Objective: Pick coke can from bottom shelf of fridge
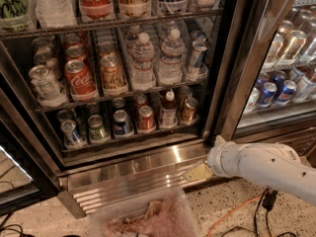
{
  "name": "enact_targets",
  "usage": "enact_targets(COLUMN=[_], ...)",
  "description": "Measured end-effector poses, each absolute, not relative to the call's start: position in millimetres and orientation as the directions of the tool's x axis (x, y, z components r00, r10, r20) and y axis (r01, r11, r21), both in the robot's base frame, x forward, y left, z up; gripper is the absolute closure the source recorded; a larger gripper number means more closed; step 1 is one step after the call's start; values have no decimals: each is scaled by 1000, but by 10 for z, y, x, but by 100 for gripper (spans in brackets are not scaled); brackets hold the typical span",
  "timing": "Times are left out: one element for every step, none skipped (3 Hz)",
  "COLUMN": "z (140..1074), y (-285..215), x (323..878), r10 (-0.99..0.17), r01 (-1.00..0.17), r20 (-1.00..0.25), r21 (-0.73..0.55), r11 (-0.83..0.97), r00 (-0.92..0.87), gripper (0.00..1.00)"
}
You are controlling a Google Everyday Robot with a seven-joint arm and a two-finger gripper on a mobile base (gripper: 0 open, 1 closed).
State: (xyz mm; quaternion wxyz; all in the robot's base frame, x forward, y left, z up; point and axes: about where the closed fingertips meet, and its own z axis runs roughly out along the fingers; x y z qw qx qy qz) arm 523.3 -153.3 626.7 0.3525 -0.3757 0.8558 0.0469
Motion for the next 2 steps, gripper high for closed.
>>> enact_targets(z=[6267,6297], y=[-1533,-1433], x=[5233,5359], r10=[-610,-534], r01=[-676,-635], r20=[-639,-710], r21=[-185,-158], r11=[713,756], r00=[-469,-460], gripper=[0,0])
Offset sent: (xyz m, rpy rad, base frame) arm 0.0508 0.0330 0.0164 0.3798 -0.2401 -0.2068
